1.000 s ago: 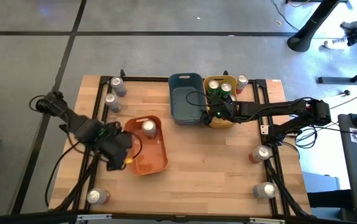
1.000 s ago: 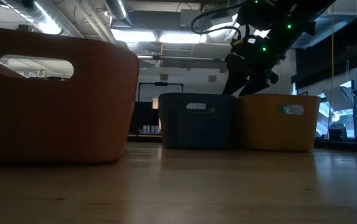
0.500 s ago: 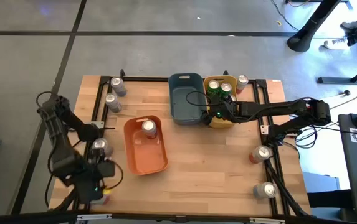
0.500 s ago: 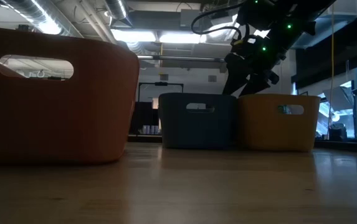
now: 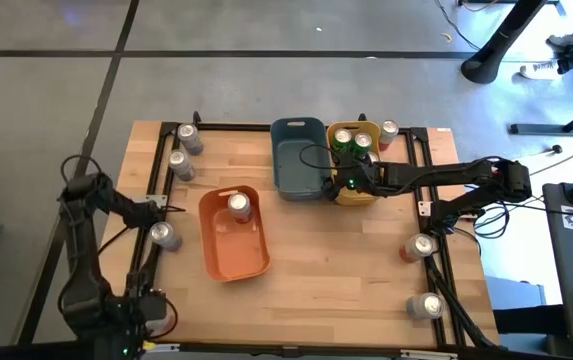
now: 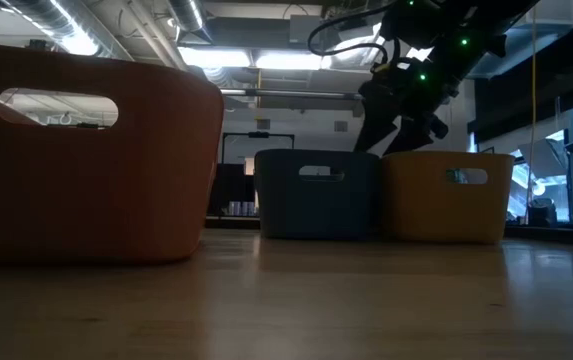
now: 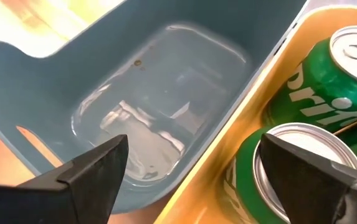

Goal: Sort soda cans
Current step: Put the pink-white soda can into the orange bin

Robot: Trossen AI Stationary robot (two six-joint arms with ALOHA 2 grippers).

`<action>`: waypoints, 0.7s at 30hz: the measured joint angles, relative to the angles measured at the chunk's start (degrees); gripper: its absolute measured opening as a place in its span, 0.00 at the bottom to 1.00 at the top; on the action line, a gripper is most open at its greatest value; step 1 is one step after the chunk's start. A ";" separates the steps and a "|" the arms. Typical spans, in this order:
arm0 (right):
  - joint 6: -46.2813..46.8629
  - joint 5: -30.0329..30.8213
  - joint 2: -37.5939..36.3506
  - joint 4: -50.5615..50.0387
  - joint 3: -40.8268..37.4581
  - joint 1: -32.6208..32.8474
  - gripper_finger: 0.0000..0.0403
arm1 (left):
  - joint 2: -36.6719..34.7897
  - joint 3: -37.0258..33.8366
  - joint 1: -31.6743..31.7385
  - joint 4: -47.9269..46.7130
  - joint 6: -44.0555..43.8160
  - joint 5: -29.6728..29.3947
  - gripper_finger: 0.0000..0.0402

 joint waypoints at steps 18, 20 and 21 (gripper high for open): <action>2.38 -1.00 -0.04 -0.10 0.04 0.00 0.89 | 5.32 -0.33 -2.98 -0.28 -5.03 -0.38 0.97; 2.40 -1.00 -0.04 -0.12 0.04 0.01 0.89 | 5.40 -0.36 -2.98 -0.23 -5.01 -0.46 0.97; 2.40 -1.02 -0.04 -0.15 0.04 0.02 0.89 | 5.40 -0.61 -2.98 -0.08 -5.18 -0.52 0.97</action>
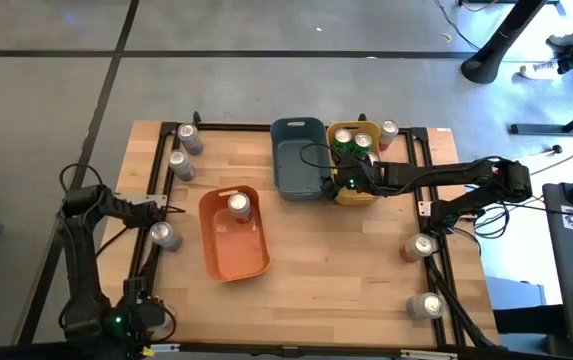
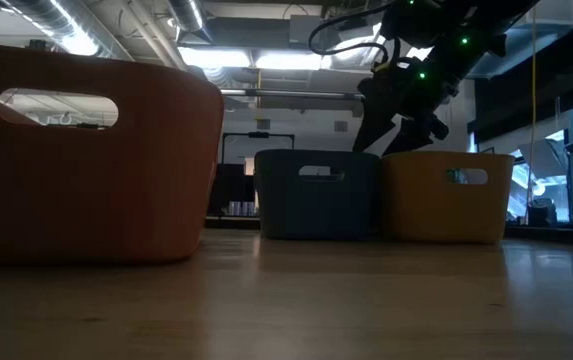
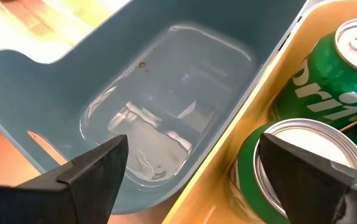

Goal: Sort soda cans
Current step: Put the pink-white soda can into the orange bin

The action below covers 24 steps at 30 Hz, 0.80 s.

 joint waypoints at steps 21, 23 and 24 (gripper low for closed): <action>-0.02 -0.41 0.02 -0.07 0.00 0.00 0.89 | -0.36 -8.99 1.33 11.82 1.07 5.66 0.77; -0.02 -0.44 0.02 -0.07 0.00 0.00 0.89 | -1.12 -8.95 2.35 11.37 1.34 7.05 0.74; 0.00 -0.44 0.02 -0.07 0.00 0.00 0.89 | -1.57 -8.75 2.86 10.98 1.86 7.09 0.72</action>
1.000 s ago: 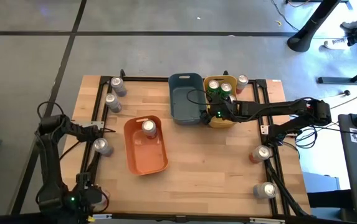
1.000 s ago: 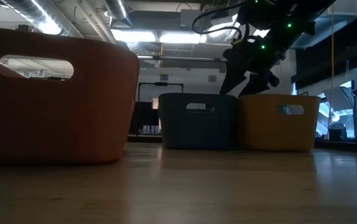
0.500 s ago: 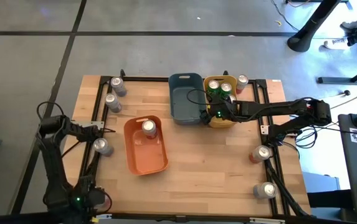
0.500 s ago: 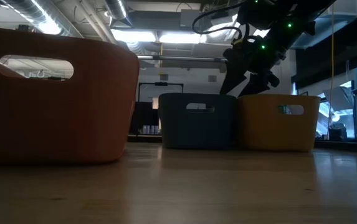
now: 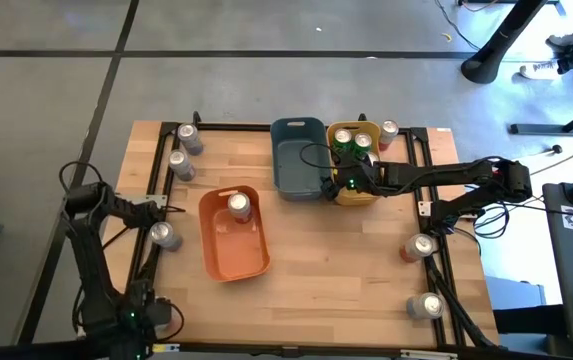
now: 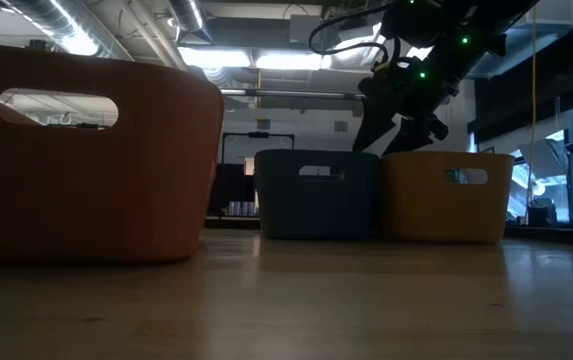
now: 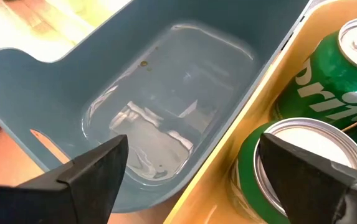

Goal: Sort soda cans
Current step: Put the pink-white soda can into the orange bin

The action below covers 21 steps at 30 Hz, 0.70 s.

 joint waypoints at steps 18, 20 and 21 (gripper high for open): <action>-1.68 0.42 0.07 -0.15 -0.04 0.00 0.89 | -13.13 6.61 20.57 -12.36 22.90 -2.18 0.74; -1.69 0.42 0.07 -0.15 -0.04 0.00 0.89 | -14.56 7.30 23.92 -12.54 26.55 -3.00 0.74; -1.72 0.42 0.07 -0.13 -0.04 0.00 0.89 | -15.25 7.50 25.56 -12.86 28.46 -3.13 0.74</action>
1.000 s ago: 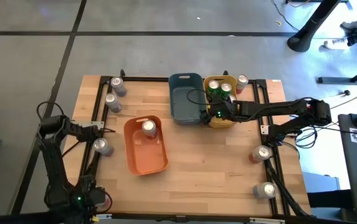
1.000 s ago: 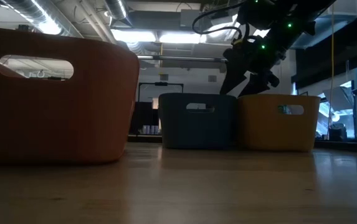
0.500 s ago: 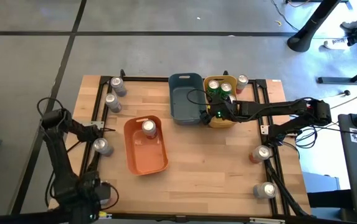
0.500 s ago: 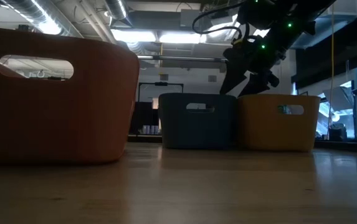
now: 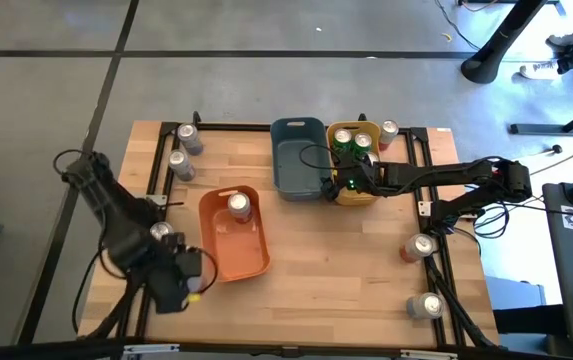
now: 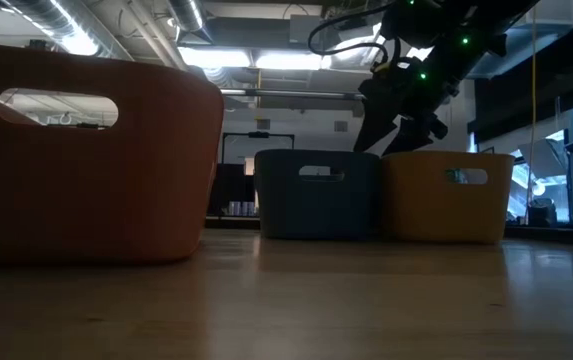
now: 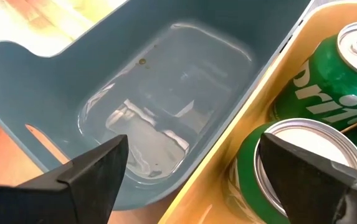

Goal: Sort soda cans
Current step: Put the pink-white soda can into the orange bin

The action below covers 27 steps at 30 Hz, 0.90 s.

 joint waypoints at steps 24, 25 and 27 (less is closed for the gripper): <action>-5.84 -0.37 0.02 -0.07 -0.04 -0.07 0.89 | -3.47 -4.15 33.81 -2.30 28.93 -2.34 0.73; -5.87 -0.37 0.02 -0.07 -0.04 -0.07 0.89 | -3.45 -5.52 34.27 -1.92 29.19 -2.27 0.73; -5.91 -0.37 0.02 -0.07 -0.04 -0.07 0.89 | -3.45 -7.83 35.13 0.01 29.68 -2.23 0.73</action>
